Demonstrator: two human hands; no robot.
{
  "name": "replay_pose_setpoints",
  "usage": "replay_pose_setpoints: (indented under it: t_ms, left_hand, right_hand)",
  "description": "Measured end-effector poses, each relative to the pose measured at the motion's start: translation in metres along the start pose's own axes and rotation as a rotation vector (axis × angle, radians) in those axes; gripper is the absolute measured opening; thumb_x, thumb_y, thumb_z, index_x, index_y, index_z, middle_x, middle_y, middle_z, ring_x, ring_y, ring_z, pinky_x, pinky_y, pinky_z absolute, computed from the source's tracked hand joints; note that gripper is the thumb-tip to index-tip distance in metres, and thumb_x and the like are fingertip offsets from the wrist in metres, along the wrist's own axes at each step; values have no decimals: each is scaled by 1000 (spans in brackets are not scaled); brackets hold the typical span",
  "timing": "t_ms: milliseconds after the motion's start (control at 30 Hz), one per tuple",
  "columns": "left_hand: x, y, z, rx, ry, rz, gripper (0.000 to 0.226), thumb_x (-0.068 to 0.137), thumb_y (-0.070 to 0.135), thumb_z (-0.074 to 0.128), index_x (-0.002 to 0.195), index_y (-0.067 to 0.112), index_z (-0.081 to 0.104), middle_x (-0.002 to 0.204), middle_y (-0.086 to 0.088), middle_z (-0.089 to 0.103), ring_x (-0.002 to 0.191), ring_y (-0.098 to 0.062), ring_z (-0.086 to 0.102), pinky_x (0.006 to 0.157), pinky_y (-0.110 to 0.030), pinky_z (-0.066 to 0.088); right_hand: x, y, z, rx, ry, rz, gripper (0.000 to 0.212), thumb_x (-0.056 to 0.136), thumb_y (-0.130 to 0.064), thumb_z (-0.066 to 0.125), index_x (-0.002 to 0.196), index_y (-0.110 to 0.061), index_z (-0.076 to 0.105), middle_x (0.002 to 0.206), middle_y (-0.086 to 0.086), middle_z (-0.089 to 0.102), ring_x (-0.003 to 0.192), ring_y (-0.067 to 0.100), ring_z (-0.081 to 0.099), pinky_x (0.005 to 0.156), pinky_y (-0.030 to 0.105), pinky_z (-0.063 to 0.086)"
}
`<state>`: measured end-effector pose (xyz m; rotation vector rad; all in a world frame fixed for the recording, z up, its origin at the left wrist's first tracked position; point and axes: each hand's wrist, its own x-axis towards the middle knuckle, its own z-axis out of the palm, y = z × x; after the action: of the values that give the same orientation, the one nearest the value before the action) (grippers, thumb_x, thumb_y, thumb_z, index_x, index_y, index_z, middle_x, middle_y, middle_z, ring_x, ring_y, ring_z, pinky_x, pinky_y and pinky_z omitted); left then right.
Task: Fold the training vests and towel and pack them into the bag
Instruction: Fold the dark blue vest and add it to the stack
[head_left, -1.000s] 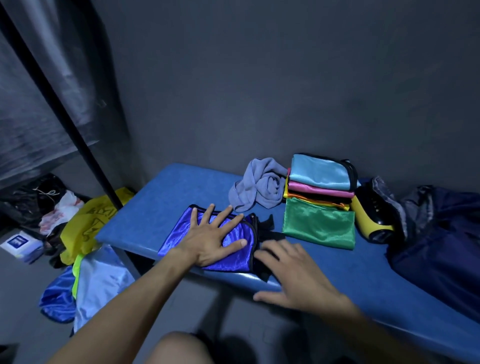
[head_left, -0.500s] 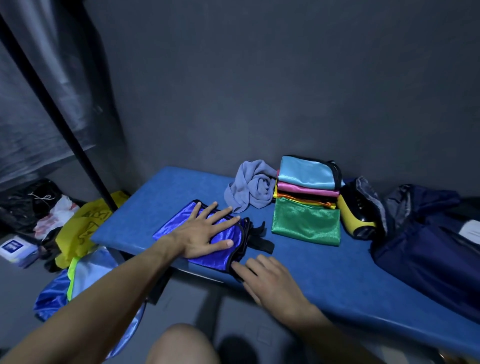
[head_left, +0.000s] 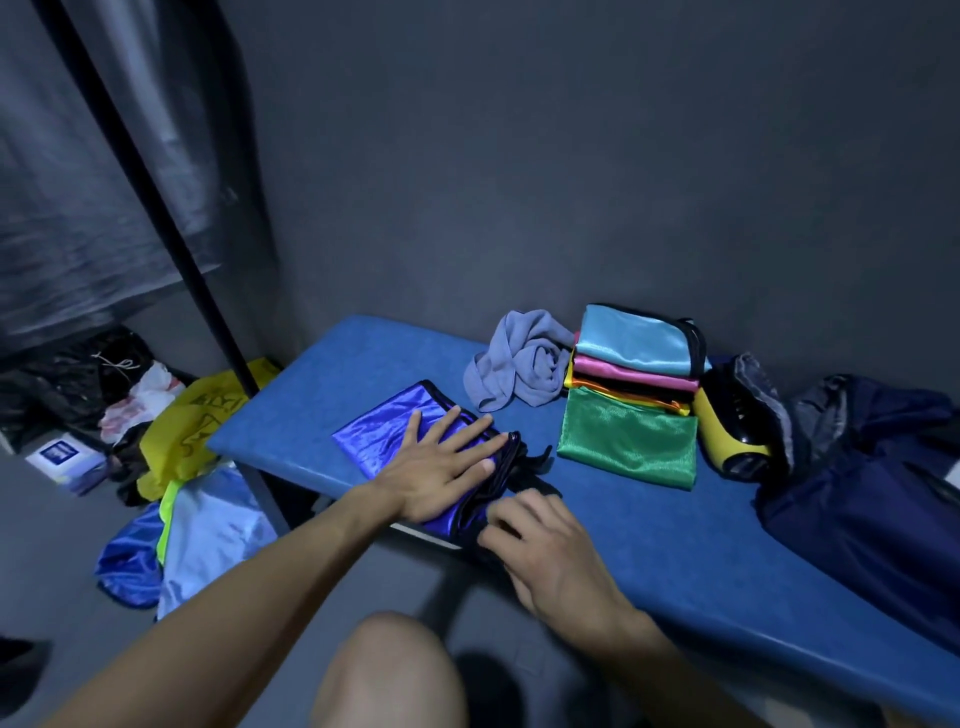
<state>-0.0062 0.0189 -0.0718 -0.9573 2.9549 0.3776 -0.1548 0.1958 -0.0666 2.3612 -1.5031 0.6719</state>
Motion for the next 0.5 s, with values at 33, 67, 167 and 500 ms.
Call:
replay_pose_setpoints:
  t_ms: [33, 67, 167, 500]
  left_hand:
    - [0, -1, 0, 9, 1, 15, 64, 90, 76, -4, 153, 63, 1, 167, 26, -7, 156, -17, -16, 120, -59, -19]
    - [-1, -2, -1, 18, -9, 29, 64, 91, 76, -2, 153, 62, -1, 167, 26, -8, 156, -17, -17, 120, -59, -19]
    - [0, -8, 0, 90, -43, 95, 66, 88, 81, -2, 151, 62, -11, 167, 24, -13, 156, -21, -18, 120, -63, -16]
    - [10, -13, -23, 259, -148, 267, 85, 67, 62, 5, 149, 54, -15, 169, 15, -15, 156, -24, -17, 121, -64, -12]
  right_hand:
    - [3, 1, -1, 19, -7, -24, 18, 82, -12, 63, 98, -21, 60, 112, -4, 60, 99, 24, 58, 78, 36, 46]
    - [7, 3, -2, 48, -17, -40, 17, 84, -12, 60, 99, -21, 61, 119, -4, 61, 107, 24, 59, 83, 36, 46]
    - [24, 13, -3, 173, -74, -38, 20, 84, -10, 62, 101, -21, 63, 123, -8, 62, 119, 20, 56, 93, 35, 43]
    - [72, 27, 22, 485, -204, 111, 10, 95, -15, 60, 105, -16, 64, 111, 6, 64, 106, 24, 56, 83, 33, 40]
